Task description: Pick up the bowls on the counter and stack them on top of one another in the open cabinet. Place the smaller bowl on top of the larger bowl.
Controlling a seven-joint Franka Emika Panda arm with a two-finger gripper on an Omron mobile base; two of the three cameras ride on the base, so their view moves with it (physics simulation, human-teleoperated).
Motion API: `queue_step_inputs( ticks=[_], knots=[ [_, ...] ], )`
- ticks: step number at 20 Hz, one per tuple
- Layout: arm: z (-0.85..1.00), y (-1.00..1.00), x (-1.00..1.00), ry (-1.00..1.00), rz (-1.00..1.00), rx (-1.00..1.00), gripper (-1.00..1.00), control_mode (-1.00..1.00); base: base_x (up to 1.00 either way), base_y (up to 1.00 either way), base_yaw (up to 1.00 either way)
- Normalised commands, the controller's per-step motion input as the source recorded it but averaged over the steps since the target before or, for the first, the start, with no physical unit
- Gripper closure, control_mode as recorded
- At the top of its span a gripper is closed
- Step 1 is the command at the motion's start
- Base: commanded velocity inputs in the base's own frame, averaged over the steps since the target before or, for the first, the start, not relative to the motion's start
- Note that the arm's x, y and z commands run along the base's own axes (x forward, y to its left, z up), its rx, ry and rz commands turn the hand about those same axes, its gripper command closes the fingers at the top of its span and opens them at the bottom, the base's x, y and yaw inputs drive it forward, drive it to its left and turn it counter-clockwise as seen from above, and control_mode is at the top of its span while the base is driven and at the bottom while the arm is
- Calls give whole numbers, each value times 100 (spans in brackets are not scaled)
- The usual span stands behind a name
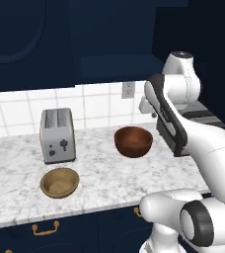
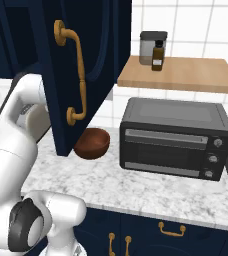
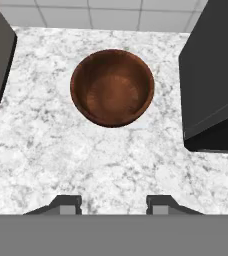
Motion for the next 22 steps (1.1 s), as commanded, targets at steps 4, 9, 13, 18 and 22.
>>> queue_step_inputs(
  ticks=[4, 9, 13, 18, 22],
  knots=[
    [-9, 20, -13, 0, 0, -2, -100, -100, 0, 0, 0],
    [-38, 74, -54, 1, 14, -8, -100, -100, 0, 0, 0],
    [-69, 100, -28, -4, 24, 0, -100, -100, 0, 0, 0],
    [-73, 100, 6, -3, 15, 4, -100, -100, 0, 0, 0],
    [-78, 100, 22, 0, 14, 3, -100, -100, 0, 0, 0]
  ],
)
